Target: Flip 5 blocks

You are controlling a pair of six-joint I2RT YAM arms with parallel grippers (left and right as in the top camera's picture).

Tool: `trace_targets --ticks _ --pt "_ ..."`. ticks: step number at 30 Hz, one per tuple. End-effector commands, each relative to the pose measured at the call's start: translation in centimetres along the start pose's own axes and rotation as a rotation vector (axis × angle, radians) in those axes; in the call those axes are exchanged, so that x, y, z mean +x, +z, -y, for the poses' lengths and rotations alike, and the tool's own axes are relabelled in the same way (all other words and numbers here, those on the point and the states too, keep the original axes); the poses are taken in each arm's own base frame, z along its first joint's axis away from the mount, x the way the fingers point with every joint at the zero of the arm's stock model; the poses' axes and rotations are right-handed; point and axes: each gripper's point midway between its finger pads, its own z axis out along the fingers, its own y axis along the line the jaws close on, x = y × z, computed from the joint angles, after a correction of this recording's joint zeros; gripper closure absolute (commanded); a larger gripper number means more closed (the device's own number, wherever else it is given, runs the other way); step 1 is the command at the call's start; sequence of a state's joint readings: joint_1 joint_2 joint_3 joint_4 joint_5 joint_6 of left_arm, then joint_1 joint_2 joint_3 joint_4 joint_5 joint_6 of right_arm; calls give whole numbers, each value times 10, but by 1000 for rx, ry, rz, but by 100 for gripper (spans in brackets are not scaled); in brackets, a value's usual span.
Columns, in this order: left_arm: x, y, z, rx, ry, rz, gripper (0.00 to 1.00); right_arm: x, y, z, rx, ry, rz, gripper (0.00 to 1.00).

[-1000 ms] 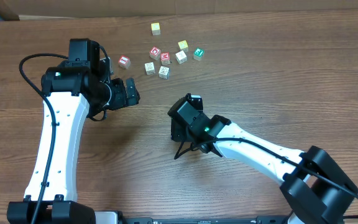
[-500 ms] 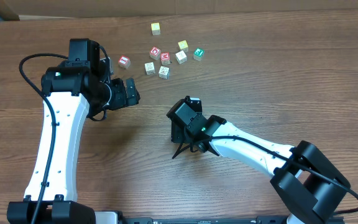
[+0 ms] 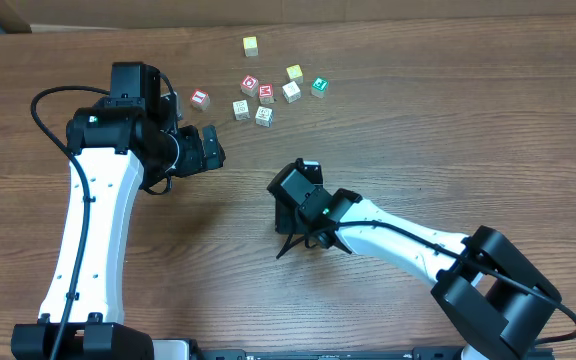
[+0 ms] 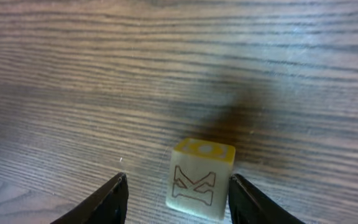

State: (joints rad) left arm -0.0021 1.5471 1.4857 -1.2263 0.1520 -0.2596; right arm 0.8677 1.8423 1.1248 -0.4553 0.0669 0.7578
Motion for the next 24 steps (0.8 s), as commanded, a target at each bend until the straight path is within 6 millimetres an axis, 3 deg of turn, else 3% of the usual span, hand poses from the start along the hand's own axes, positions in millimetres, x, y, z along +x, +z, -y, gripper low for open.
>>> trace_targets --ticks 1,7,12,24 --pt "-7 -5 1 1 3 23 0 6 4 2 12 -11 -11 49" --pt "-7 -5 1 1 2 23 0 9 6 7 34 -14 -22 50" --pt "-7 -5 1 1 3 23 0 10 6 8 38 -14 -26 57" --pt "-7 -5 1 1 3 23 0 2 6 15 81 -15 23 57"
